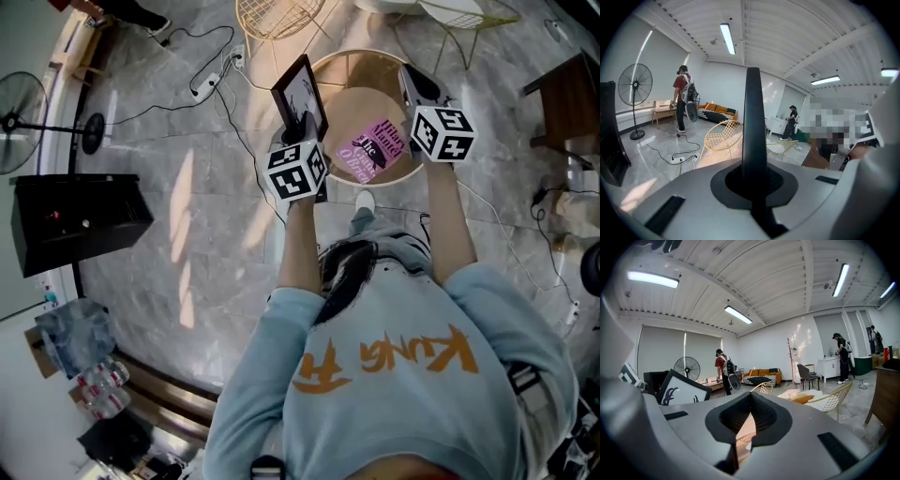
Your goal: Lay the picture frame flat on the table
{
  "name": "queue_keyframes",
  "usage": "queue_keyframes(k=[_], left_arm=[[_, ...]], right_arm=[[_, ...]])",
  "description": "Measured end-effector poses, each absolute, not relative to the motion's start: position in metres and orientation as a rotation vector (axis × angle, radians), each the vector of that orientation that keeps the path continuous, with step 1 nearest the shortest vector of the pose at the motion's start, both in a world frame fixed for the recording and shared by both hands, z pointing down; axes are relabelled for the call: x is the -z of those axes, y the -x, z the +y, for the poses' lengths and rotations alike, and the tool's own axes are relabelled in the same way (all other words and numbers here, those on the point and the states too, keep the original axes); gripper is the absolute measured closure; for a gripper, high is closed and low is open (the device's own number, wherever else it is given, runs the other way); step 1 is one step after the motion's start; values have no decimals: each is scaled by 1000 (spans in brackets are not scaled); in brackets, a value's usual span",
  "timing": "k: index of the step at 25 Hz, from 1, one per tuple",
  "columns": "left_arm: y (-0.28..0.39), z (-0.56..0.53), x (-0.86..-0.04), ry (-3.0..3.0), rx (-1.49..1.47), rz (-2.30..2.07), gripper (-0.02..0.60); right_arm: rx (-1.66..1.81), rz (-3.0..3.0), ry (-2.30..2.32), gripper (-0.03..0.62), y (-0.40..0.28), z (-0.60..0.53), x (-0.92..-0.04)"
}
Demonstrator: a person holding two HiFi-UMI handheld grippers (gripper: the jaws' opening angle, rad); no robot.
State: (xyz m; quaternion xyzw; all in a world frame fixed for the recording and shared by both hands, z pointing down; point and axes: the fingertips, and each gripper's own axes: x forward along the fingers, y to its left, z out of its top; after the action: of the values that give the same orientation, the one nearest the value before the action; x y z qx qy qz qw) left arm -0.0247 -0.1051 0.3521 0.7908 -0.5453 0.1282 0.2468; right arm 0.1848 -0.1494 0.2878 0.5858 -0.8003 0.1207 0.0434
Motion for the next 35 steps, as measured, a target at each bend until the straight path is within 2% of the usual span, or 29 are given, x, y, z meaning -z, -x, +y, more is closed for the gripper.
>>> queue_keyframes(k=[5, 11, 23, 35], left_arm=[[-27, -144, -343, -2225, -381, -1415, 555], [-62, -159, -362, -2228, -464, -1350, 555], [-63, -183, -386, -2152, -526, -1381, 555], [-49, -199, -446, -2024, -555, -1288, 555]], right_arm=[[-394, -2437, -1869, 597, -232, -187, -282], [-471, -2467, -1826, 597, -238, -211, -305], [-564, -2432, -1826, 597, -261, -223, -340], [-723, -2299, -1853, 597, -262, -229, -401]])
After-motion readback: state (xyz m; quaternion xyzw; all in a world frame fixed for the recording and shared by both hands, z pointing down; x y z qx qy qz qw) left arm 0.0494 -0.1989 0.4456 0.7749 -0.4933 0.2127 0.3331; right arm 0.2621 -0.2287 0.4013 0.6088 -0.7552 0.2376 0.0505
